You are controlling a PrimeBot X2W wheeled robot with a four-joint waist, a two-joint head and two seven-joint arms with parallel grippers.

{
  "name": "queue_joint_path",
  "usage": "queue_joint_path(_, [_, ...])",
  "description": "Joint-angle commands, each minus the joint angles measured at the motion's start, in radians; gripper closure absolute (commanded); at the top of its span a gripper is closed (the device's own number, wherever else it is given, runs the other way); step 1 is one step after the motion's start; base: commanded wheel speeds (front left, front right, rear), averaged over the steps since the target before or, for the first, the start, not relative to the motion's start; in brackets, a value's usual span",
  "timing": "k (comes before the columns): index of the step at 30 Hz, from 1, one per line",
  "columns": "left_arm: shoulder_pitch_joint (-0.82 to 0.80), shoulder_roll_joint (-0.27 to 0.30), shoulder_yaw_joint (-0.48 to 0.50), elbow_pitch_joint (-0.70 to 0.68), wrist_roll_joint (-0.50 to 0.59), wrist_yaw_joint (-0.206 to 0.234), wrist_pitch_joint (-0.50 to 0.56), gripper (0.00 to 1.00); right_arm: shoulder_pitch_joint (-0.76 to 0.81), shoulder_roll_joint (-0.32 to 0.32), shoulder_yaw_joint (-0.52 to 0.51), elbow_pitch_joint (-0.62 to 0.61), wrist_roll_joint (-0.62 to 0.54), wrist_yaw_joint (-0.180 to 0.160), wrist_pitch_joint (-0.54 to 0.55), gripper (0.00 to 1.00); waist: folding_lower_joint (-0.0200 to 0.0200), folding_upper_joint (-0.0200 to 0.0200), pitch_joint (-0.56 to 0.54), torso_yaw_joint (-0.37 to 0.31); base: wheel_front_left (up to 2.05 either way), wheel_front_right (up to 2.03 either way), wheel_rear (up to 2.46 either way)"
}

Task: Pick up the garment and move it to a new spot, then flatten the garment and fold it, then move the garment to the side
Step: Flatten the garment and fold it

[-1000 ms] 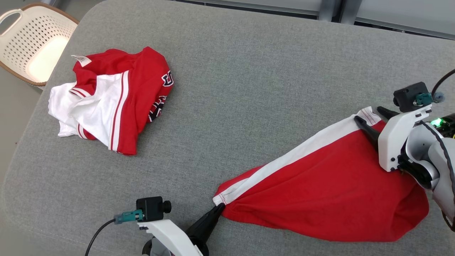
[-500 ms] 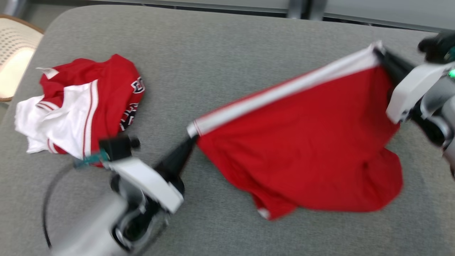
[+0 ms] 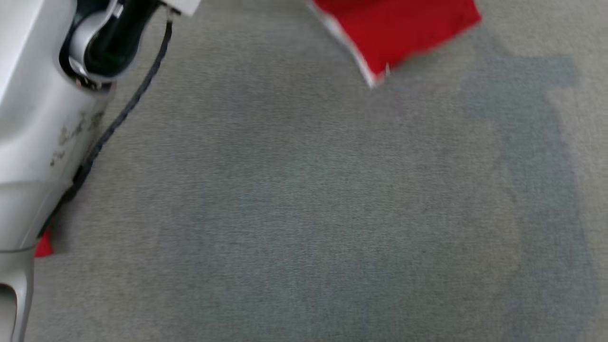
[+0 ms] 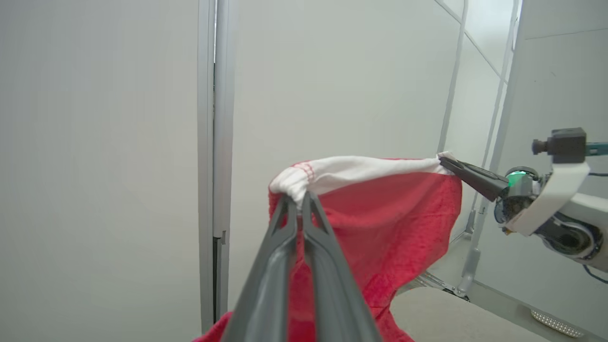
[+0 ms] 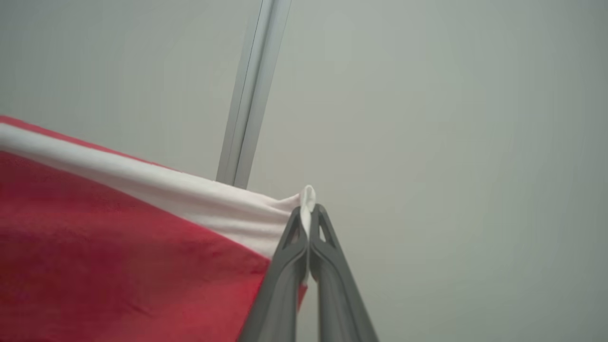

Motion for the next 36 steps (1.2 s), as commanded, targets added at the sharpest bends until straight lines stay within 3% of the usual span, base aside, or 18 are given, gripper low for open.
queue_joint_path(1, [-0.041, 0.000, 0.001, 0.018, 0.029, -0.014, -0.038, 1.00, -0.026, -0.003, -0.036, 0.001, -0.030, -0.003, -0.016, 1.00, 0.0000, 0.0000, 0.044, -0.049, 0.00, 0.00, 0.00])
queue_joint_path(4, [-0.066, -0.013, -0.012, 0.034, 0.051, -0.032, -0.099, 1.00, -0.032, -0.005, -0.122, -0.039, -0.090, -0.003, -0.022, 1.00, 0.0000, 0.0000, 0.061, -0.067, 0.00, 0.00, 0.00])
queue_joint_path(8, [0.015, 0.006, -0.056, 0.039, 0.057, -0.043, -0.145, 1.00, 0.112, 0.008, -0.223, -0.149, -0.155, -0.003, -0.020, 1.00, 0.0000, 0.0000, 0.067, -0.074, 0.00, 0.00, 0.00])
queue_joint_path(14, [0.284, 0.045, -0.155, -0.044, 0.072, -0.050, -0.197, 1.00, 0.512, 0.013, -0.345, -0.325, -0.163, -0.003, -0.021, 1.00, 0.0000, 0.0000, 0.047, -0.059, 0.00, 0.00, 0.00])
queue_joint_path(19, [0.563, 0.084, -0.178, -0.151, 0.044, -0.050, -0.206, 1.00, 0.863, 0.065, -0.468, -0.516, -0.128, -0.003, -0.021, 1.00, 0.0000, 0.0000, -0.004, -0.063, 0.00, 0.00, 0.00])
queue_joint_path(23, [0.794, 0.102, -0.147, -0.231, 0.036, -0.009, -0.206, 1.00, 1.110, 0.118, -0.526, -0.671, -0.106, -0.003, -0.021, 1.00, 0.0000, 0.0000, -0.065, -0.075, 0.00, 0.00, 0.00])
queue_joint_path(28, [1.000, 0.129, -0.131, -0.312, 0.045, 0.048, -0.206, 1.00, 1.362, 0.116, -0.562, -0.806, -0.060, -0.003, -0.013, 1.00, 0.0000, 0.0000, -0.136, -0.076, 0.00, 0.00, 0.00])
queue_joint_path(36, [1.123, 0.167, -0.144, -0.448, 0.034, 0.112, -0.184, 1.00, 1.579, 0.135, -0.677, -0.986, -0.057, -0.003, 0.061, 1.00, 0.0000, 0.0000, -0.173, -0.056, 0.00, 0.00, 0.00])
